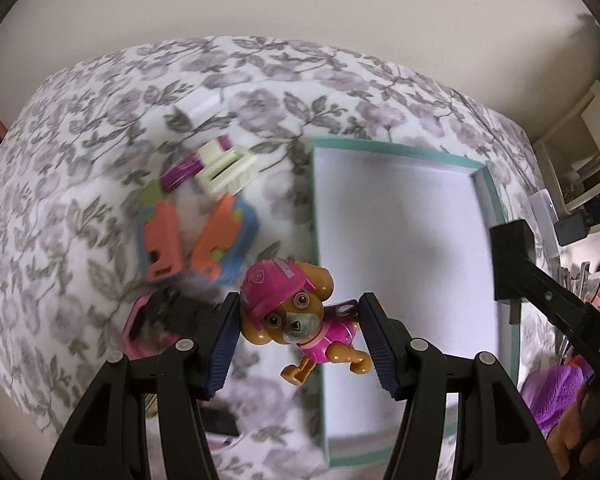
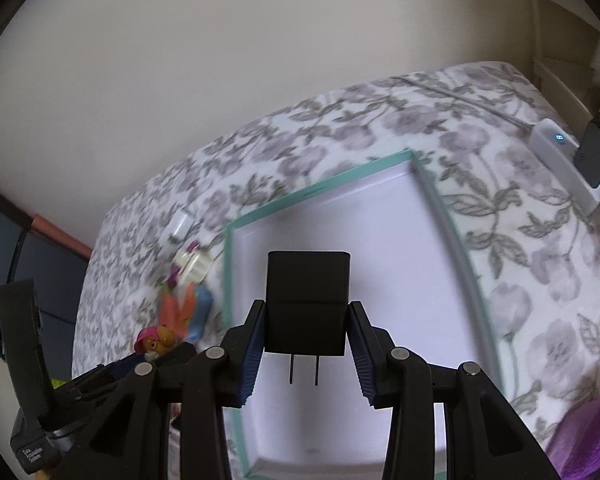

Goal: Organize rigid objects
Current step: 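Carry the puppy figure and black charger over the teal-rimmed tray with both tools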

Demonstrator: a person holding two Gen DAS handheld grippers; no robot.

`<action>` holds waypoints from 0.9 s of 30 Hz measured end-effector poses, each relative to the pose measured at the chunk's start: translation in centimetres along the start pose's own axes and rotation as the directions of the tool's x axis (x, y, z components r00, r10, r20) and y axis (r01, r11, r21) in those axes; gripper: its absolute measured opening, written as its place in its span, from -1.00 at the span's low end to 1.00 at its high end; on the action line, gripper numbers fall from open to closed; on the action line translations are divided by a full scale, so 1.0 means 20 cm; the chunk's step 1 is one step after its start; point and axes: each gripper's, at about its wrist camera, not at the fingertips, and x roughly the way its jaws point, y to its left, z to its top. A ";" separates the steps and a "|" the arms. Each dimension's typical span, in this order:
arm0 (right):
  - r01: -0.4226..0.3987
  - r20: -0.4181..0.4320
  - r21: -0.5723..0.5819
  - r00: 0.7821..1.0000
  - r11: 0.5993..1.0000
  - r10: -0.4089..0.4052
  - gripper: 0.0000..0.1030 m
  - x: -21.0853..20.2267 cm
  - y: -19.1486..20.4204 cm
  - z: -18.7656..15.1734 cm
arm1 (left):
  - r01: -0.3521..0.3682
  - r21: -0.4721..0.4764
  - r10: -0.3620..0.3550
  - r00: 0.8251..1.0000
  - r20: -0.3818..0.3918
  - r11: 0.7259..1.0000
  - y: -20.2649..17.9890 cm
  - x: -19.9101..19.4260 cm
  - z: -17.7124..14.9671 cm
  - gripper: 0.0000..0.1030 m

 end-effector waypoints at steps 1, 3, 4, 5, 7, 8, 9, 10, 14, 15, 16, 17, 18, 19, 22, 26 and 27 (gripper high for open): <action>0.005 0.003 0.007 1.000 1.000 -0.005 -0.17 0.00 -0.02 0.01 | 0.001 0.001 -0.001 1.000 0.000 1.000 -0.02 0.02 0.02 0.18; 0.015 0.008 0.018 1.000 1.000 -0.015 -0.18 0.01 -0.07 0.03 | -0.001 0.002 0.001 1.000 0.001 1.000 -0.05 0.05 0.05 0.18; 0.020 0.010 0.022 1.000 1.000 -0.020 -0.18 0.01 -0.08 0.04 | -0.001 0.005 0.001 1.000 0.003 1.000 -0.07 0.07 0.07 0.18; 0.030 0.014 0.025 0.999 0.999 -0.030 -0.17 0.02 -0.10 0.05 | -0.001 0.007 0.001 1.000 0.005 1.000 -0.09 0.09 0.08 0.18; 0.050 0.018 0.025 0.999 0.998 -0.050 -0.18 0.03 -0.13 0.07 | 0.003 0.012 -0.003 1.000 0.006 1.000 -0.12 0.13 0.11 0.18; 0.065 0.019 0.020 0.998 0.998 -0.065 -0.18 0.04 -0.14 0.08 | 0.006 0.013 -0.006 1.000 0.007 1.000 -0.13 0.16 0.13 0.18; 0.072 0.019 0.016 0.997 0.997 -0.072 -0.17 0.05 -0.14 0.09 | 0.010 0.015 -0.010 1.000 0.006 1.000 -0.14 0.17 0.14 0.18; 0.078 0.018 0.011 0.997 0.997 -0.079 -0.17 0.06 -0.15 0.09 | 0.015 0.016 -0.015 1.000 0.007 1.000 -0.16 0.20 0.16 0.18; 0.094 0.000 -0.001 0.996 0.996 -0.094 -0.17 0.14 -0.17 0.10 | 0.032 0.016 -0.032 0.999 0.001 0.999 -0.22 0.28 0.21 0.18; 0.101 -0.005 -0.003 0.995 0.995 -0.101 -0.17 0.16 -0.18 0.10 | 0.026 0.019 -0.026 1.000 0.003 0.999 -0.23 0.29 0.21 0.18; 0.106 -0.008 -0.004 0.994 0.994 -0.106 -0.17 0.17 -0.18 0.10 | 0.027 0.029 -0.027 1.000 0.008 0.999 -0.25 0.31 0.22 0.18; 0.111 -0.015 -0.004 0.994 0.994 -0.111 -0.17 0.19 -0.19 0.10 | 0.036 0.033 -0.036 0.999 0.005 0.999 -0.26 0.32 0.23 0.18; 0.115 -0.021 -0.002 0.993 0.993 -0.115 -0.17 0.20 -0.20 0.09 | 0.045 0.032 -0.045 0.999 0.000 0.998 -0.27 0.34 0.23 0.18; 0.119 -0.025 -0.001 0.993 0.993 -0.119 -0.17 0.21 -0.21 0.09 | 0.051 0.033 -0.051 0.999 -0.003 0.998 -0.28 0.35 0.23 0.18; 0.146 -0.031 -0.008 0.989 0.989 -0.146 -0.17 0.24 -0.23 0.09 | 0.048 0.039 -0.048 0.999 -0.007 0.998 -0.31 0.40 0.23 0.18; 0.163 -0.044 -0.013 0.986 0.987 -0.164 -0.17 0.27 -0.24 0.08 | 0.039 0.036 -0.040 0.999 0.017 0.999 -0.31 0.41 0.24 0.19; 0.167 -0.051 -0.014 0.985 0.986 -0.167 -0.17 0.28 -0.24 0.08 | 0.039 0.036 -0.040 0.999 0.016 0.999 -0.31 0.41 0.24 0.19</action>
